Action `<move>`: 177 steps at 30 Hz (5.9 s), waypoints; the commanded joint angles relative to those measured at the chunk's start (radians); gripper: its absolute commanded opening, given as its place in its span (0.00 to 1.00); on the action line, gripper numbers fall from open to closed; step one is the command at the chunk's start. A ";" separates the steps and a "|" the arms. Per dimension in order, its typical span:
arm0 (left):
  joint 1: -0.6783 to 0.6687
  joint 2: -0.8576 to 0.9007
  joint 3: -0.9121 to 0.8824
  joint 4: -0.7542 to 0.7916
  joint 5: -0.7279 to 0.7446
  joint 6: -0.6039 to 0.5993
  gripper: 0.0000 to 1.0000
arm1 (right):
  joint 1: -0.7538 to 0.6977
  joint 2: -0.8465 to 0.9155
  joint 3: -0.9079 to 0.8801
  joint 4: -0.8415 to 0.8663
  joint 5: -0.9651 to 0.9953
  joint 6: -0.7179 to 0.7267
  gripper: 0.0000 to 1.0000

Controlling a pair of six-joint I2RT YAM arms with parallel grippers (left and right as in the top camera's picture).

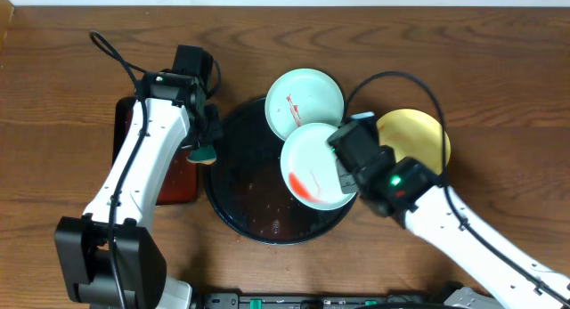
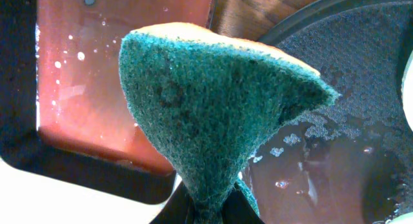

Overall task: Clean dirty plates on tray and stack at the side
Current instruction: 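Lift the light-blue plate with right gripper and carry it right, then lower the light-blue plate onto the yellow plate and open right gripper, then move right gripper to the back light-blue plate and grasp its rim, then drag the light-blue plate to the tray center with right gripper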

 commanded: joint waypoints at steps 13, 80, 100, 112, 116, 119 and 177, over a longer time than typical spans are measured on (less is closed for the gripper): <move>0.005 -0.005 0.018 -0.004 -0.001 0.009 0.08 | 0.366 -0.013 0.009 0.077 0.907 0.012 0.01; 0.005 -0.005 0.015 -0.004 -0.001 0.009 0.08 | -0.849 0.192 -0.001 -0.016 -0.270 -0.032 0.13; 0.005 -0.005 0.015 0.011 -0.001 0.009 0.08 | -0.629 0.215 0.074 0.384 -0.732 -0.237 0.56; 0.005 -0.005 0.015 0.011 -0.001 0.009 0.08 | -0.454 0.571 0.303 0.459 -0.603 -0.271 0.57; 0.005 -0.005 0.015 0.011 -0.001 0.009 0.08 | -0.454 0.643 0.343 0.458 -0.604 -0.249 0.49; 0.005 -0.005 0.015 0.011 -0.001 0.009 0.08 | -0.454 0.653 0.342 0.449 -0.604 -0.247 0.39; 0.004 -0.005 0.015 0.014 -0.001 0.009 0.08 | -0.222 0.561 0.269 0.043 -0.540 -0.112 0.36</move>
